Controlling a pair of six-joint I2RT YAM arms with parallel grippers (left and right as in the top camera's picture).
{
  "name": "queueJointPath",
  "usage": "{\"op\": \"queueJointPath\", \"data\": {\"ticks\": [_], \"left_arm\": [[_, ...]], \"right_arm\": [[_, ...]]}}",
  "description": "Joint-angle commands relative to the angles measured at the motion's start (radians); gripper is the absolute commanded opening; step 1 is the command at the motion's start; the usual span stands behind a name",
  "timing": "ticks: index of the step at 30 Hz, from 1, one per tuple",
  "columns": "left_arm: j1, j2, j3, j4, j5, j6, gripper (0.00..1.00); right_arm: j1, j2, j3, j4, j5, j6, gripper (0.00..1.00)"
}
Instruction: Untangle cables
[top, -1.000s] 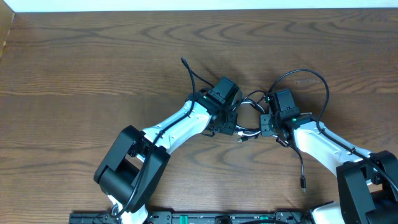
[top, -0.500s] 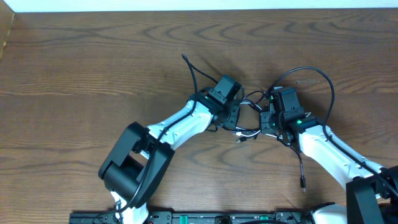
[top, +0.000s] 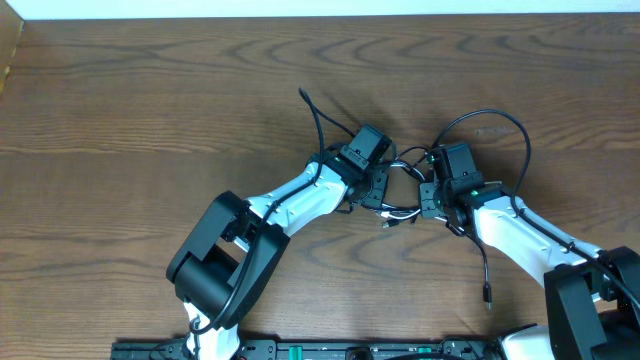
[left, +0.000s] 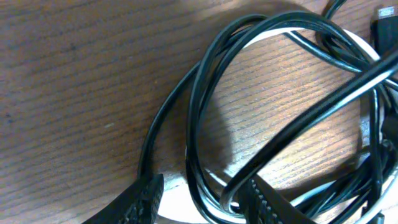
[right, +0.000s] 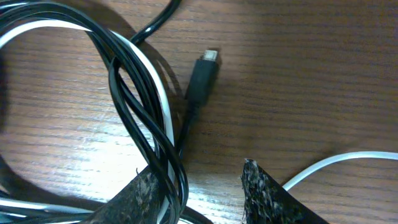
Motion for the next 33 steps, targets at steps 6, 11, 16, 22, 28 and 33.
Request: {"op": "queueJointPath", "data": {"ticks": [6,11,16,22,28,33], "left_arm": [[-0.003,0.074,0.005,-0.016,-0.063,-0.008,0.44],[-0.003,0.079,0.005,-0.040,-0.063,-0.008,0.44],[-0.003,0.079,0.005,-0.048,-0.063,-0.006,0.44],[-0.003,0.079,0.005,-0.048,-0.063,-0.004,0.44],[-0.003,0.079,0.005,-0.048,-0.063,-0.004,0.44],[-0.003,0.079,0.005,-0.051,-0.063,-0.004,0.44]], "right_arm": [[-0.004,0.010,-0.003,0.041,0.045,-0.031,0.40],[-0.004,0.010,-0.003,0.076,0.045,-0.048,0.41],[-0.004,0.010,-0.003,0.077,0.072,-0.060,0.41],[-0.009,0.010,-0.003,0.078,0.128,-0.063,0.42],[-0.010,0.010,-0.003,0.090,0.037,-0.115,0.44],[-0.011,0.010,-0.002,0.121,0.037,-0.115,0.45]]}}
